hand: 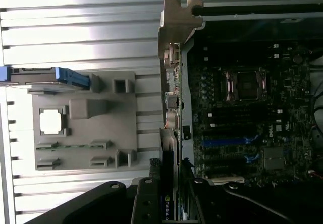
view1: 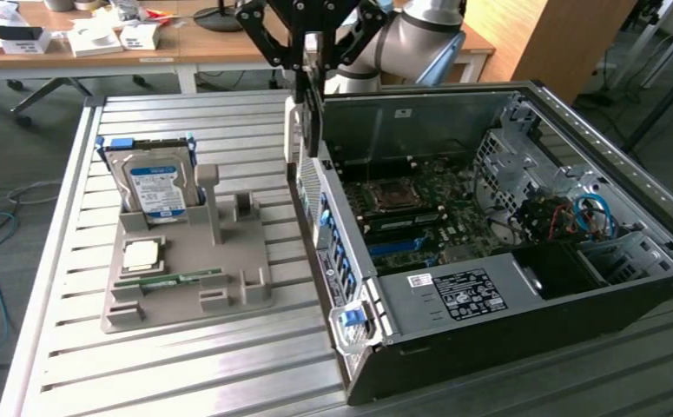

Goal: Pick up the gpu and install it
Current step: 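Pick up the gpu and move the gpu toward the slot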

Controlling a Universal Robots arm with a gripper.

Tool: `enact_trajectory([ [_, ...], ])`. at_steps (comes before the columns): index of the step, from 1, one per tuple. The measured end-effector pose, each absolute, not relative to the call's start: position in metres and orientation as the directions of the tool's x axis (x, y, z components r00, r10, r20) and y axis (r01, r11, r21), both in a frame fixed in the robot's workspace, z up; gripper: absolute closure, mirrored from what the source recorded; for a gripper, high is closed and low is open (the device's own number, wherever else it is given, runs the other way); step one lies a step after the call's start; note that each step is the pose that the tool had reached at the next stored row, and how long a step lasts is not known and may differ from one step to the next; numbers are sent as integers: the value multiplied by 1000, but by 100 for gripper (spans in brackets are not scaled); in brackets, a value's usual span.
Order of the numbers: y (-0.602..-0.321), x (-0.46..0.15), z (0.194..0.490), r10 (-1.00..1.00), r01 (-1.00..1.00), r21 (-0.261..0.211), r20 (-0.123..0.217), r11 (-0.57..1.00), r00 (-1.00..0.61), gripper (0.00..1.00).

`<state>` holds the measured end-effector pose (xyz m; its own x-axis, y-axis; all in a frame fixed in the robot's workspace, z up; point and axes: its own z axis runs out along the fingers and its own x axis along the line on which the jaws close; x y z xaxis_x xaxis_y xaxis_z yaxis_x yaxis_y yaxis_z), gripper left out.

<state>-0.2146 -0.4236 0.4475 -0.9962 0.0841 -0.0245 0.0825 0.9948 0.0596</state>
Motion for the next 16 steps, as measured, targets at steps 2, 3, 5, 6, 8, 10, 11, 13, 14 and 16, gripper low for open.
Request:
enact_trajectory([
  [2,-424,-210,448,84,82,60,-24,995,-996,74],
  [3,-424,-207,448,84,82,60,-24,995,-996,74],
  [5,-424,-203,448,84,82,59,-24,995,-996,74],
  [6,-424,-201,448,84,82,60,-24,995,-996,74],
  [8,-424,-197,448,84,83,60,-24,995,-996,74],
  [10,-424,-192,448,84,82,60,-24,995,-996,74],
  [11,-424,-190,448,84,82,60,-24,995,-996,74],
  [13,-424,-185,448,84,82,60,-24,995,-996,74],
  [14,-424,-183,448,84,82,60,-25,995,-996,74],
  [16,-424,-178,448,84,82,60,-24,995,-996,74],
])
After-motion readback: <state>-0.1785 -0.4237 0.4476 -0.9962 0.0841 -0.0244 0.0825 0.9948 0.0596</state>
